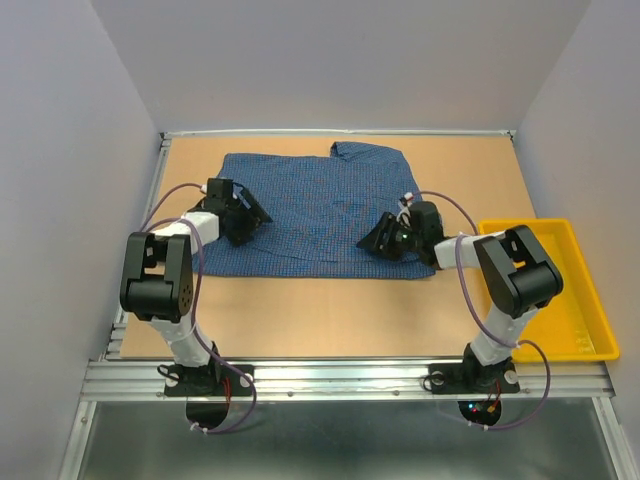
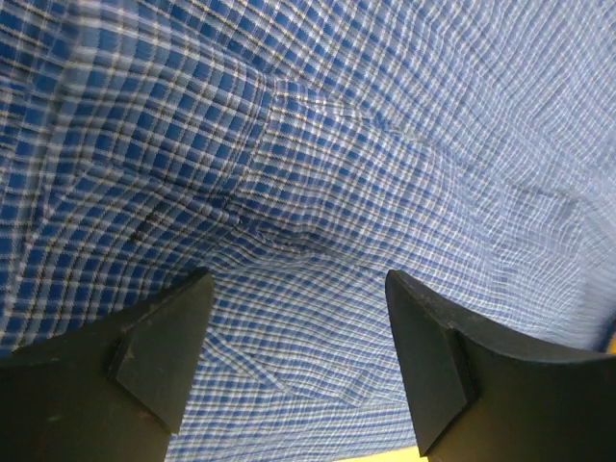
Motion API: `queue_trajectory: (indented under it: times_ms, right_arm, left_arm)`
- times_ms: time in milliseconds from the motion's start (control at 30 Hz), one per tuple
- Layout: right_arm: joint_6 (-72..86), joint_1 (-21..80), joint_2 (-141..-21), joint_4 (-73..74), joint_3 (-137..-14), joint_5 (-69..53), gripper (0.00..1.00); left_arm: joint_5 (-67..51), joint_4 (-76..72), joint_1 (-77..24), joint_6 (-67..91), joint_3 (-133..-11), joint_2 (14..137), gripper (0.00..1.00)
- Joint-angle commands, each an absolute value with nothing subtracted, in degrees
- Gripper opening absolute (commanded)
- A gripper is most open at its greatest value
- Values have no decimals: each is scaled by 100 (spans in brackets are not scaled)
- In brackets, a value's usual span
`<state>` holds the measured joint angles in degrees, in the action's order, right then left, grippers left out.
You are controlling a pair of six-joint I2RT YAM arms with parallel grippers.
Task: Fold and stack the long sleeve shirts
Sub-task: Fold the shirt
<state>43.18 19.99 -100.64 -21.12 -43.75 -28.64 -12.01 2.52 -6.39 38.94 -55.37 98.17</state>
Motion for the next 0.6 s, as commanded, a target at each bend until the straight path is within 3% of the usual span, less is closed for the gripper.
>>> queue_trajectory:
  times_ms: [0, 233, 433, 567]
  right_arm:
    - [4597, 1469, -10037, -3225, -3614, -2909, 55]
    - [4211, 624, -9528, -2947, -2979, -3111, 55]
    - [3797, 843, -8667, -2040, -3813, -3313, 57]
    - [4296, 1265, -8718, -2633, -4385, -3436, 58]
  left_arm:
    - [-1108, -184, -308, 4227, -5108, 9791, 85]
    - [-1169, -159, 211, 4614, -4132, 9142, 85]
    - [-1090, 237, 9, 4439, -3911, 7701, 85]
    - [-1186, 290, -456, 4412, -4201, 7208, 85]
